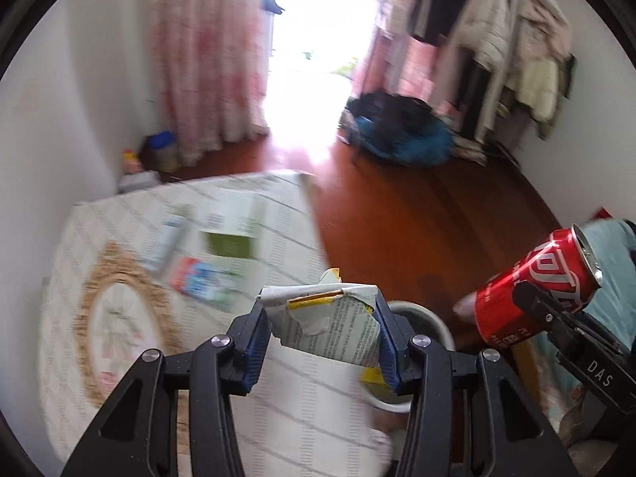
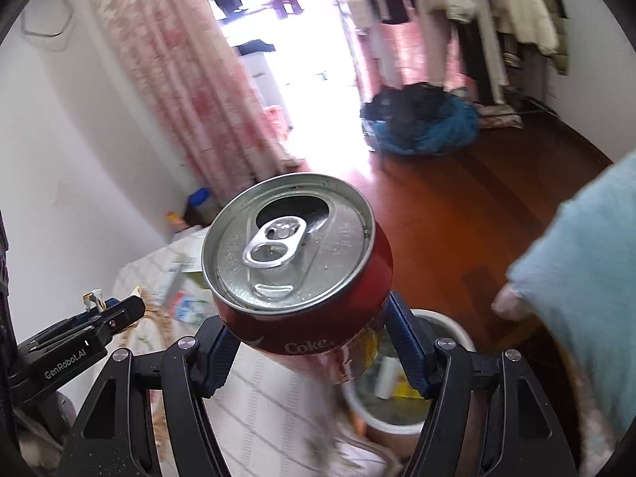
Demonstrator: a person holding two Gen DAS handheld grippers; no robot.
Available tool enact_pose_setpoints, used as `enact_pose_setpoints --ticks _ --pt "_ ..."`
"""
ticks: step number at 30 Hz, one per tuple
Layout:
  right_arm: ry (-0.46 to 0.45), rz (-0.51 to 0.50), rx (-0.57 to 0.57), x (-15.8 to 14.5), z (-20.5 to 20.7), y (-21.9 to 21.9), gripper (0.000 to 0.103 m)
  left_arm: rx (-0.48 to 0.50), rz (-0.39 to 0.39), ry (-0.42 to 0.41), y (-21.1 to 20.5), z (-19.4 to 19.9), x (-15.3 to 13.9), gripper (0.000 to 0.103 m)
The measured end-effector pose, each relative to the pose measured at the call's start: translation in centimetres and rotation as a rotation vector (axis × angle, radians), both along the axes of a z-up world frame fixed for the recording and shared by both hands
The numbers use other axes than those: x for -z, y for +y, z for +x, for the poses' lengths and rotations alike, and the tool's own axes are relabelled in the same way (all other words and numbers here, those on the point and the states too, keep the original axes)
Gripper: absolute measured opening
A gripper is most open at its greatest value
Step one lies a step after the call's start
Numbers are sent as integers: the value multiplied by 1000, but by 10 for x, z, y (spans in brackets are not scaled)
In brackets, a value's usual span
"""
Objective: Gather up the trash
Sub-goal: 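Carry the can and wrapper over the bin and release both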
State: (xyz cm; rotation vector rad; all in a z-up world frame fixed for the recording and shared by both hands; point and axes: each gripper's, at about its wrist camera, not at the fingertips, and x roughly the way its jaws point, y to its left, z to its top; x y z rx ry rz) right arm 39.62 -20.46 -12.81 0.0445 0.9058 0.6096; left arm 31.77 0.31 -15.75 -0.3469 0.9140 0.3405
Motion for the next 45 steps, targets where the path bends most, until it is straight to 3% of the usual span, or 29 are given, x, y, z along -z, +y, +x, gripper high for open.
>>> enact_pose_setpoints --ticks 4,8,14,16,17,19,21,25,26,27,28,34,38,45 --pt "55 -49 61 23 24 -53 71 88 -118 57 -33 36 29 43" --pt "163 -109 98 61 47 -91 71 182 -261 164 -59 77 81 44" --pt "341 -183 98 142 69 -117 71 253 -433 340 -74 125 151 45" --pt "394 -196 99 167 75 -118 71 252 -454 377 -73 137 164 47" --pt "412 -201 98 176 78 -118 71 257 -450 392 -74 142 170 51" --pt "440 -215 103 194 81 -116 71 247 -450 410 -73 150 178 91" --pt "476 -224 99 211 90 -116 71 231 -458 405 -73 151 180 100" --pt "546 -236 96 235 99 -109 72 196 -435 416 -61 143 185 100" --pt "564 -240 94 240 101 -108 83 189 -415 411 -59 141 184 100" --pt "581 -241 89 246 104 -105 101 184 -397 410 -58 138 182 101" --pt "595 -250 87 251 104 -104 103 174 -370 405 -57 137 181 101" --pt "558 -372 60 251 91 -86 103 136 -190 395 -61 115 174 100" --pt "516 -441 65 240 81 -83 103 127 -128 396 -67 102 168 100" --pt "458 -448 103 198 67 -90 103 113 -57 359 -70 83 137 100"
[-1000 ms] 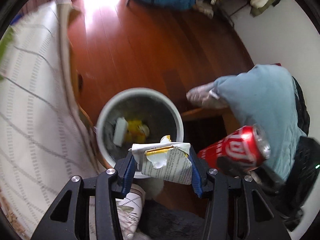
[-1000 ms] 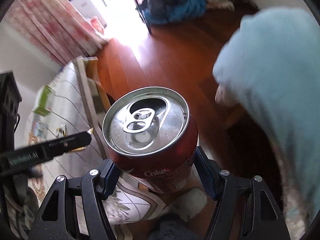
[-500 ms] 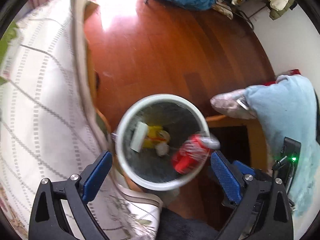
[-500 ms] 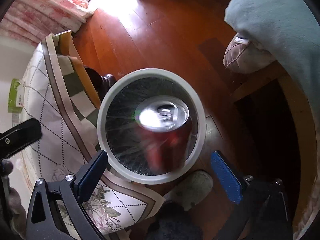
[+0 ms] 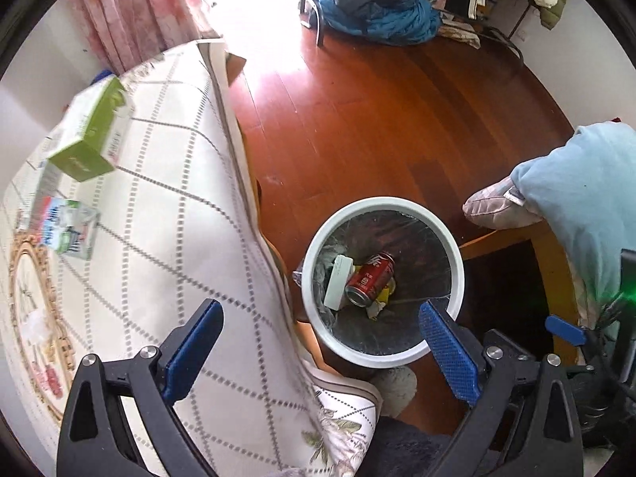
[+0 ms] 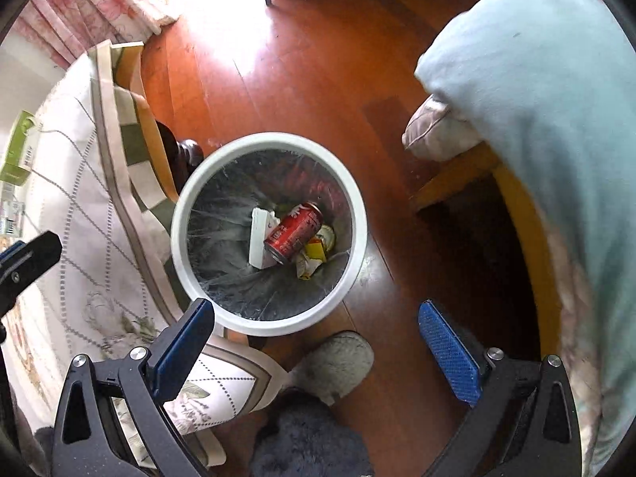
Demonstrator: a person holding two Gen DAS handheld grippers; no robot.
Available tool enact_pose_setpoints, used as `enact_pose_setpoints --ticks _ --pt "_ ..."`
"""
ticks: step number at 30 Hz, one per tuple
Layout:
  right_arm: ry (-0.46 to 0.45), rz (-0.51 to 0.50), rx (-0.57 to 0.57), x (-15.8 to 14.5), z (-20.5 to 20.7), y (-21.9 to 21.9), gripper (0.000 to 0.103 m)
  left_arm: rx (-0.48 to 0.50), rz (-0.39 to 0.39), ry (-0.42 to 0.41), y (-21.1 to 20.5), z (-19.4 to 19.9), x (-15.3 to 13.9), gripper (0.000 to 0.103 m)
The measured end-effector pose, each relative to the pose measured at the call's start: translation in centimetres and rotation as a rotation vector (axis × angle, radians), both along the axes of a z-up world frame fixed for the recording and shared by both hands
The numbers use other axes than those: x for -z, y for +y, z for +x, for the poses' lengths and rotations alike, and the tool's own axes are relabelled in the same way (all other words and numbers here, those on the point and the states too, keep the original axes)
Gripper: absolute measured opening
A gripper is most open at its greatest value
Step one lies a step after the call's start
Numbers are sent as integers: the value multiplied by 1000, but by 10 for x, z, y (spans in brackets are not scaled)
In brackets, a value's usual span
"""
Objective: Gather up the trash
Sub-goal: 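Carry the can and wrapper over the bin and release both, then grasp the white medicine box with the right gripper while the left gripper grasps a white flip-top box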
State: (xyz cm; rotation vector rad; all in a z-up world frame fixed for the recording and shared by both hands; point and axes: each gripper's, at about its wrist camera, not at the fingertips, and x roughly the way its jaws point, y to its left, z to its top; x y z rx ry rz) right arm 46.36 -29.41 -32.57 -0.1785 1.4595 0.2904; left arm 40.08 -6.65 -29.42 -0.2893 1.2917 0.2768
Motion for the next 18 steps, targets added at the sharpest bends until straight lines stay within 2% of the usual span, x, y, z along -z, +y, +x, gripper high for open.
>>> enact_pose_setpoints --ticks 12,18 --pt "-136 67 -1 -103 -35 2 103 -53 78 -139 7 -46 -82 100" --pt "-192 135 8 -150 -51 16 103 -116 133 -192 31 -72 -120 100"
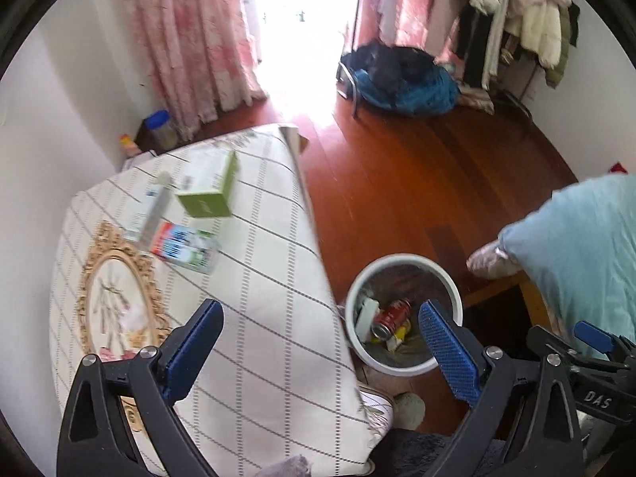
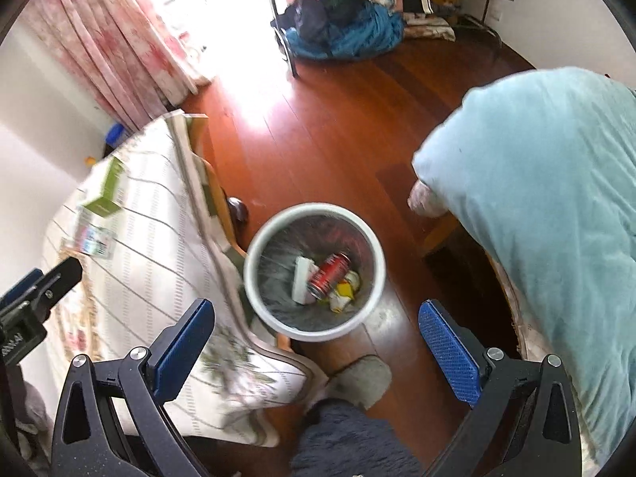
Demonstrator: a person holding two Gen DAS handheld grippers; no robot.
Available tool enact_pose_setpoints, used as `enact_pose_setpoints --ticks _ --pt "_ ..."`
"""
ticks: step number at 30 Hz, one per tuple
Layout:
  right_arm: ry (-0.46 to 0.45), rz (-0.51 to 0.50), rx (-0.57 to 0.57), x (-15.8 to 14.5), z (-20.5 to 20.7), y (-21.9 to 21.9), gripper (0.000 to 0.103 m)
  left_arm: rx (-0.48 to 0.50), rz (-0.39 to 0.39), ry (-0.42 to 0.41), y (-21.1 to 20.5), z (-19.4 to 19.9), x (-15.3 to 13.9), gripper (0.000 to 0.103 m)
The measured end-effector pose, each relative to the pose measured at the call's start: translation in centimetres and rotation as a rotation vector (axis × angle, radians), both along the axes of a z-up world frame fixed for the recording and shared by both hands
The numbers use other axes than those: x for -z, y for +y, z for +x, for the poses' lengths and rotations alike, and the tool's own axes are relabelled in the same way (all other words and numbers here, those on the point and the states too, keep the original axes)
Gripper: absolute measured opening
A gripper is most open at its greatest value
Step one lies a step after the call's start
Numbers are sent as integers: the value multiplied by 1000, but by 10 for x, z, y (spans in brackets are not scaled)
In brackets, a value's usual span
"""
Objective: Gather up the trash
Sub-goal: 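Grasp the white medicine box with the right gripper while the left gripper grasps a white flip-top box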
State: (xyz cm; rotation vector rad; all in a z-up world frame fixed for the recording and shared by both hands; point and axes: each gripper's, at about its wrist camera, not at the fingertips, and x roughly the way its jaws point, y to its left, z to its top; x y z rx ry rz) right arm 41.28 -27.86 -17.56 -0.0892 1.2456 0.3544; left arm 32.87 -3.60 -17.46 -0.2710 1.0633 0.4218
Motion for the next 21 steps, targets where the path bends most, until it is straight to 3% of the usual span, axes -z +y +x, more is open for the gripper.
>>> enact_pose_setpoints --ticks 4,9,15,21 --pt "-10 44 -29 -23 -6 34 103 -89 50 -8 44 -19 -13 100" --pt "14 75 -112 -25 -3 110 103 -230 87 31 125 -40 -6 101" --pt "99 107 -219 5 11 240 103 -414 184 187 253 -54 42 101" --pt "167 61 -269 63 35 366 103 -478 213 305 330 -67 93 101"
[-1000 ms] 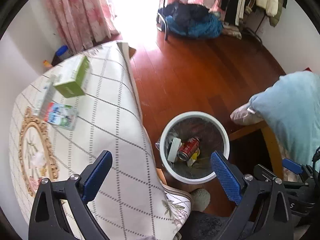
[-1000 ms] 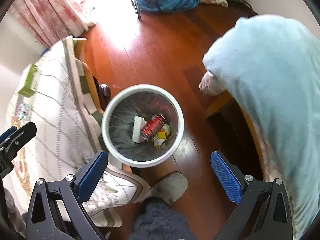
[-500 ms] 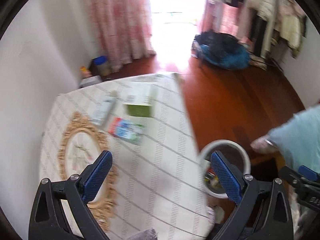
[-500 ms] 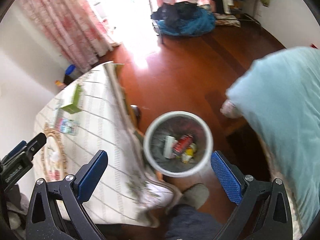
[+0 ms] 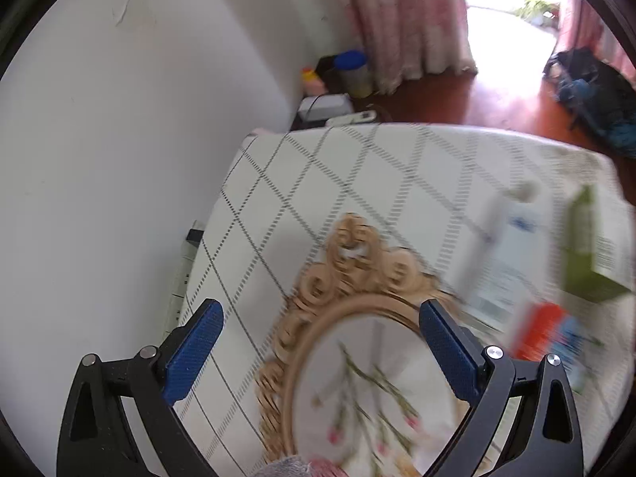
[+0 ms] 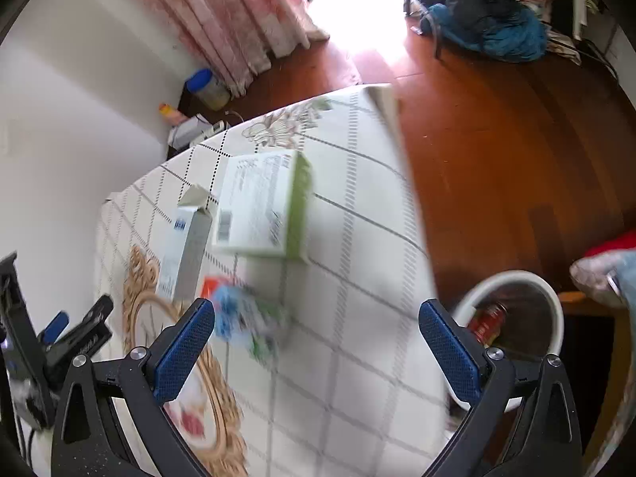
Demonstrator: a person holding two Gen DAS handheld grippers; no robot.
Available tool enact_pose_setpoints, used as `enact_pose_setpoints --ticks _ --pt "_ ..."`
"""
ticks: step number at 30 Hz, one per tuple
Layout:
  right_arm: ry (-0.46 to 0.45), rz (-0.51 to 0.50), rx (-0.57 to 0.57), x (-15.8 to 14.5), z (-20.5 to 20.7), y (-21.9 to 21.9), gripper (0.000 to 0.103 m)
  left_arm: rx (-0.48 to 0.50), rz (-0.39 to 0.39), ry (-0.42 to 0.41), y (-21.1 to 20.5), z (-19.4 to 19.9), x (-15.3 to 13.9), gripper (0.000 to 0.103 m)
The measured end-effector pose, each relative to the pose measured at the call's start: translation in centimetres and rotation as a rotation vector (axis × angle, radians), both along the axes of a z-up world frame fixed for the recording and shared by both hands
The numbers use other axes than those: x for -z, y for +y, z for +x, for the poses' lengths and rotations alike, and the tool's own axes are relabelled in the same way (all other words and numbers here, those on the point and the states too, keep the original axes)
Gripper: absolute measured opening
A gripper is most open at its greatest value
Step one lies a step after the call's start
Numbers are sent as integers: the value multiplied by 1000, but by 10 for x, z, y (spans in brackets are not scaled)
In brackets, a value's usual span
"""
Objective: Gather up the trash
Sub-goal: 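Grasp the white medicine box with the right gripper while the left gripper grasps a white flip-top box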
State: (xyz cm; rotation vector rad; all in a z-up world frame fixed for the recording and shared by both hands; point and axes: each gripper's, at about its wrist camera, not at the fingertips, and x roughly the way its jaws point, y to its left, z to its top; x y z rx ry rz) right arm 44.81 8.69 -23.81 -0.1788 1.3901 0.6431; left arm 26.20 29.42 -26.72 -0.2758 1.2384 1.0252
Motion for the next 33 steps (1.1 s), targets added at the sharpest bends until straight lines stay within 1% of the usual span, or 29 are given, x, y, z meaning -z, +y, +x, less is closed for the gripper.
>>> enact_pose_setpoints --ticks 3,7,9,10,11,12,13,14,15,18,21,23,24,26,27,28,29,31,32,33 --pt "10 -28 -6 23 11 38 103 -2 -9 40 21 0 25 101" --pt "40 -43 -10 46 22 74 103 6 -37 55 30 8 44 101" --pt "23 -84 -32 55 21 93 103 11 -52 43 31 10 46 101" --pt "26 -84 -48 59 22 99 103 14 -59 38 31 12 43 101" --pt "27 -86 -61 61 21 104 99 21 -75 22 30 14 42 101" --pt "20 -101 -74 63 19 108 90 27 -87 6 29 15 39 101" --pt "2 -121 -88 65 18 110 83 40 -103 -14 27 18 36 101" --pt "-16 -124 -96 64 18 108 78 56 -116 -33 23 20 32 101" --pt "-6 -107 -97 63 20 104 78 72 -127 -53 19 23 28 101" --pt "36 -110 -50 62 35 73 77 138 -181 -116 7 34 21 100" --pt "60 -106 -15 59 44 37 77 242 -259 -144 -12 57 22 100" --pt "78 -109 -4 59 46 18 77 316 -300 -115 -25 76 30 100" --pt "85 -103 0 58 46 11 77 345 -312 -85 -29 86 37 100" --pt "90 -98 0 58 44 2 76 377 -331 -43 -33 100 47 99" --pt "88 -100 -3 58 43 -1 76 381 -340 -38 -34 103 49 89" --pt "86 -102 -6 59 42 -3 76 380 -356 -34 -34 106 52 71" --pt "85 -104 -11 59 41 -2 76 375 -372 -31 -33 108 54 65" --pt "78 -110 -27 59 37 0 76 358 -402 -58 -30 108 51 49" --pt "73 -114 -36 59 34 1 76 355 -398 -61 -29 107 50 44" --pt "68 -117 -44 61 31 5 76 351 -396 -65 -30 106 48 32"
